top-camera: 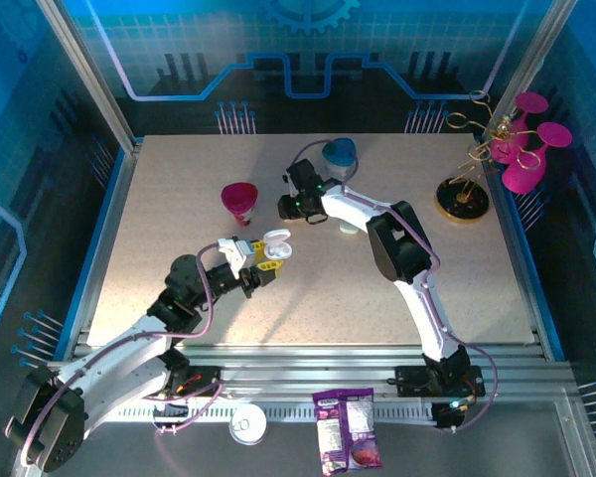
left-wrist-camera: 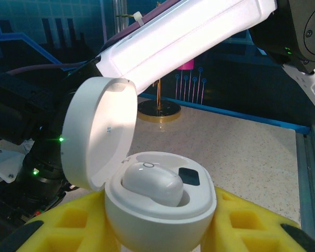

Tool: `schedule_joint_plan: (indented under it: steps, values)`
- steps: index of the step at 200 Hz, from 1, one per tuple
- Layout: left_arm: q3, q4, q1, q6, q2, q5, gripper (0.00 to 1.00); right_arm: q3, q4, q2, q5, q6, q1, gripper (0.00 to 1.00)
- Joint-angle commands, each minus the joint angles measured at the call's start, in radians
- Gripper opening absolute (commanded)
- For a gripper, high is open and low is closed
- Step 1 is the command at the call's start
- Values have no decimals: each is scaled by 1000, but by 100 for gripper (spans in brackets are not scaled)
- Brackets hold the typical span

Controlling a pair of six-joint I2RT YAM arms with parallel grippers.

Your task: Insert the wireless bluetooth earbuds into the charging case

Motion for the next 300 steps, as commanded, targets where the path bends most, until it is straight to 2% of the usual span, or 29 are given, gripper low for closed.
schedule_joint_plan:
  steps: [1,22,77,190,209,250,300]
  values:
    - [16,12,-3,20,-4,-7,23,-16,-16,-4,-26,-3,-6,30]
    - [18,23,-2,17,9,-6,23,-15,-44,-12,-26,-22,-5,25]
    - [21,37,-2,9,19,-1,23,-5,-130,-29,6,-78,21,26]
    - [24,36,-3,5,18,-3,24,-178,-86,-182,-29,-64,27,14]
    - [27,36,-3,6,19,-1,24,-204,-64,-201,-32,-64,26,15]
    - [33,36,-3,3,24,3,24,-195,-64,-191,-9,-74,23,28]
    - [38,37,-3,7,31,2,25,-171,-96,-151,11,-80,28,29]
